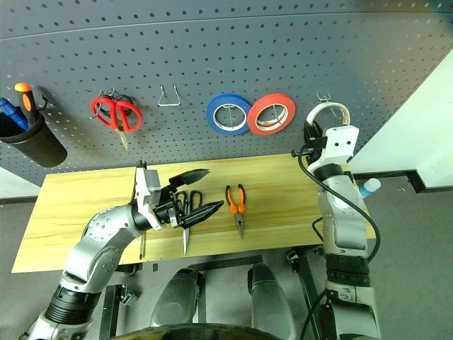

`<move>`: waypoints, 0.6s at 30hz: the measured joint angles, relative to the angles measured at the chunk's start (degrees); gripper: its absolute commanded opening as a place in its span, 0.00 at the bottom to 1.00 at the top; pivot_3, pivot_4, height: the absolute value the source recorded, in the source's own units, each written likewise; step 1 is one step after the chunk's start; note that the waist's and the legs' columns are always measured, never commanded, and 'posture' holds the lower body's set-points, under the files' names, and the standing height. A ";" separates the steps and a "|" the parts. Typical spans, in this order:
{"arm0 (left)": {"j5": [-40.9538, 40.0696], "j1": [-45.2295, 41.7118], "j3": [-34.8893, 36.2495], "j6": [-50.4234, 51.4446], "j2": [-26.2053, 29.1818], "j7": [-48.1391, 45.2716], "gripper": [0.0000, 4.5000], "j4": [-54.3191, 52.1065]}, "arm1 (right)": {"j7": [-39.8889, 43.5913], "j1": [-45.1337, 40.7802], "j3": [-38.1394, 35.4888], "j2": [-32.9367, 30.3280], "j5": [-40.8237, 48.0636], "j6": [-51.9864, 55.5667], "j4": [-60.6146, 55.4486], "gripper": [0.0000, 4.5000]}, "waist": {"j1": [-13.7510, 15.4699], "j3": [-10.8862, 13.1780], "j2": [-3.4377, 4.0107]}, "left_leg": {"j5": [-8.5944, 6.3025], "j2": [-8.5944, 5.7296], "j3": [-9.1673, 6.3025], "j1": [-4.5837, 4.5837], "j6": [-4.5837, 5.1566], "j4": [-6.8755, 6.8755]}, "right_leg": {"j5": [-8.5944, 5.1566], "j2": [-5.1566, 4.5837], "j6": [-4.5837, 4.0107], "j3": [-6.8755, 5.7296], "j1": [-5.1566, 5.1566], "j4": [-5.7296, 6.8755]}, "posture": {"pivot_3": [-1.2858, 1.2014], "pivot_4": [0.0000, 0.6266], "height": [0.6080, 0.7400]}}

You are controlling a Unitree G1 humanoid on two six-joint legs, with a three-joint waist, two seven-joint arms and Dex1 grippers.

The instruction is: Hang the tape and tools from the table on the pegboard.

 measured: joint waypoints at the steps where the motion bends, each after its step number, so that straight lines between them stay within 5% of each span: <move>1: -0.63 -0.05 0.03 -0.01 -0.72 0.01 0.99 -0.29 | 0.20 -0.30 0.00 -0.12 -0.09 -0.26 0.94 0.00 | 0.00 0.00 0.01 | 0.00 0.00 0.00 0.00 0.00 0.00 | 0.00 0.00 0.00 0.01 0.00 -0.01 | 0.62 0.31 0.52; 18: -4.84 -1.76 1.41 -0.08 -4.76 2.69 0.99 -2.49 | 3.65 -9.94 0.30 -0.88 -1.16 -8.68 18.69 0.00 | -0.02 0.02 0.00 | -0.01 0.00 0.00 0.00 0.03 -0.06 | -0.01 0.01 0.02 0.01 -0.03 -0.02 | 0.63 0.31 0.52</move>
